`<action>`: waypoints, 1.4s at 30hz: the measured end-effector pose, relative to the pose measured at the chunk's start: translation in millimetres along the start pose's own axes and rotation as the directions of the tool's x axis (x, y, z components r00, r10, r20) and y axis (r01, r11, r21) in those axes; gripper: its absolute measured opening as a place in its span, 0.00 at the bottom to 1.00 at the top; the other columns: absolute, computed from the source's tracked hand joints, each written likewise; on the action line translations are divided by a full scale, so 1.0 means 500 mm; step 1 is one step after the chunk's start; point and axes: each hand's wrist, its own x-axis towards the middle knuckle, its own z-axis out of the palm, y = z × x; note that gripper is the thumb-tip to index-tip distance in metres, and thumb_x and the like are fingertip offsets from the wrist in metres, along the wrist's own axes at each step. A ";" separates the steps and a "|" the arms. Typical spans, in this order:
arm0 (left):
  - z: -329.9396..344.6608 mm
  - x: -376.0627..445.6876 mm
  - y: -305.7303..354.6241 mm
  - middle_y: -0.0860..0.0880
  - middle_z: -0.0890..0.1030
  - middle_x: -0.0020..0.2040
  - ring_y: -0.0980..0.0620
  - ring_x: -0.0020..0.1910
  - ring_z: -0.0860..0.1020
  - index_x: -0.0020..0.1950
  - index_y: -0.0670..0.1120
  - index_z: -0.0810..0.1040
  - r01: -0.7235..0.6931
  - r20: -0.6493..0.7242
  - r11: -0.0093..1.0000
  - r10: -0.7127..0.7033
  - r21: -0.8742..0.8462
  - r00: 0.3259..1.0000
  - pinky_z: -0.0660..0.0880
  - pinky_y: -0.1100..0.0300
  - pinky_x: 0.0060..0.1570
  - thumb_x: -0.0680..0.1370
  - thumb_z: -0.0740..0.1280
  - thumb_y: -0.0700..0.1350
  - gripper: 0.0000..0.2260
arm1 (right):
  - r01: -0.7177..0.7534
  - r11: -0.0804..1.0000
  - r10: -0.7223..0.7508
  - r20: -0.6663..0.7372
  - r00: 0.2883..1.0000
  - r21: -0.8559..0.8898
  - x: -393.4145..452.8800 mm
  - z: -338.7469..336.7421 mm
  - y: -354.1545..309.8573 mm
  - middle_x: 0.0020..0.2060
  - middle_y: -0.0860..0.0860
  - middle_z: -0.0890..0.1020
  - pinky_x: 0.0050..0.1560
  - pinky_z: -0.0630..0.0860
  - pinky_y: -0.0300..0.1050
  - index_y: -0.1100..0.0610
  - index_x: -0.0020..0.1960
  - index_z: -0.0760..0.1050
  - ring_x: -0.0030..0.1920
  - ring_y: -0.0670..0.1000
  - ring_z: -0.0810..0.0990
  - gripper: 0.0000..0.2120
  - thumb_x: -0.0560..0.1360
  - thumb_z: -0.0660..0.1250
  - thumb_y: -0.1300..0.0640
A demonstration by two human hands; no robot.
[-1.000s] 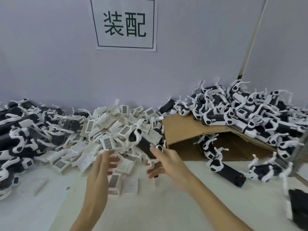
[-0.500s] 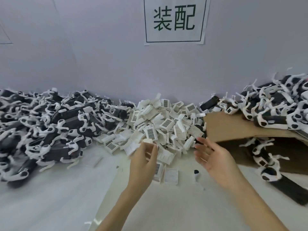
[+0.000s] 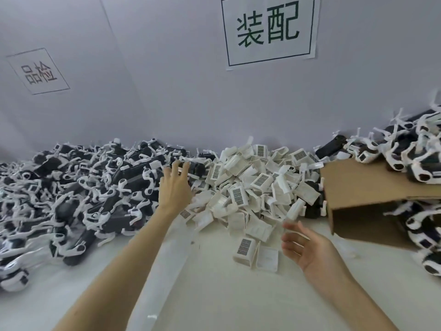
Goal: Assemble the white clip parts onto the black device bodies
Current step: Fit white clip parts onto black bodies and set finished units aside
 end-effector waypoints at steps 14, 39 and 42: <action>-0.117 0.032 0.171 0.38 0.85 0.55 0.39 0.52 0.83 0.69 0.36 0.76 -0.338 -0.139 0.925 0.317 -0.175 0.938 0.81 0.44 0.50 0.85 0.67 0.41 0.14 | -0.010 1.000 0.009 0.009 1.000 0.023 -0.022 0.018 -0.010 0.40 0.59 0.83 0.39 0.83 0.45 0.66 0.61 0.81 0.37 0.54 0.84 0.21 0.76 0.69 0.51; -0.061 -0.324 0.288 0.49 0.87 0.56 0.42 0.54 0.87 0.68 0.52 0.73 0.310 0.295 -0.129 0.122 -0.942 0.948 0.82 0.62 0.50 0.80 0.70 0.60 0.20 | 0.079 0.986 -0.091 0.077 0.993 0.148 -0.052 0.030 -0.018 0.65 0.65 0.81 0.70 0.76 0.61 0.69 0.72 0.72 0.66 0.64 0.81 0.23 0.79 0.68 0.62; -0.062 -0.322 0.283 0.48 0.88 0.54 0.47 0.52 0.88 0.67 0.55 0.73 0.335 0.325 -0.103 0.099 -0.937 0.940 0.77 0.62 0.49 0.74 0.74 0.58 0.24 | 0.087 0.992 -0.095 0.079 0.992 0.094 -0.057 0.039 -0.022 0.64 0.65 0.82 0.68 0.78 0.58 0.70 0.68 0.75 0.66 0.62 0.82 0.22 0.78 0.70 0.59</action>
